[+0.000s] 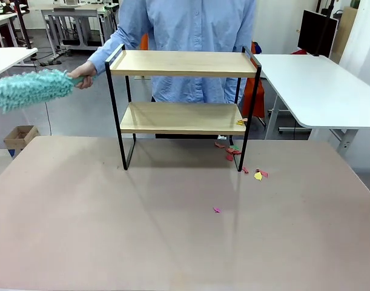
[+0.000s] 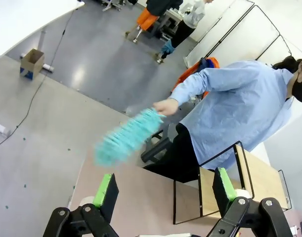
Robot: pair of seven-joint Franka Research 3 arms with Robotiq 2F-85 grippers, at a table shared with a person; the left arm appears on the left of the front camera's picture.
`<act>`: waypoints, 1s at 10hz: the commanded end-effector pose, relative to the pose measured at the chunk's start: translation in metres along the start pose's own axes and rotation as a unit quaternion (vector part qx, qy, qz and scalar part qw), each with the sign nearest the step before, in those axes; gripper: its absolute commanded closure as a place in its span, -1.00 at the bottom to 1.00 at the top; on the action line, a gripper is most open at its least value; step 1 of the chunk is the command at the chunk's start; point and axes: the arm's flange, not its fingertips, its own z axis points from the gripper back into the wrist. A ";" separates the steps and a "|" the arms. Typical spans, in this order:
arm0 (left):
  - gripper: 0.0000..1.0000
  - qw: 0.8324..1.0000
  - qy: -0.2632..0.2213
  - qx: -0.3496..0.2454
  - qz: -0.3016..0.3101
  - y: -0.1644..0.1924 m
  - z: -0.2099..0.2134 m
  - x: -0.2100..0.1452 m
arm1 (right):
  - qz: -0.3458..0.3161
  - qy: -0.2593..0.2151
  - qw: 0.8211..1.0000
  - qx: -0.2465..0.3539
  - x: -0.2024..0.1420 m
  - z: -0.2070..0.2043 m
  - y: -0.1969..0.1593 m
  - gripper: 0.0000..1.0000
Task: Clean the shelf.
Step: Hand the Duster back to the human.
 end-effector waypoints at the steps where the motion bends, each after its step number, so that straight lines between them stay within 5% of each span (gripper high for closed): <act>1: -1.00 1.000 0.001 0.005 0.008 0.001 0.000 -0.001 | 0.005 0.000 1.000 0.003 0.001 -0.001 0.003 -1.00; 10: -1.00 1.000 0.001 0.005 0.008 0.001 0.000 -0.001 | 0.005 0.000 1.000 0.003 0.001 -0.001 0.003 -1.00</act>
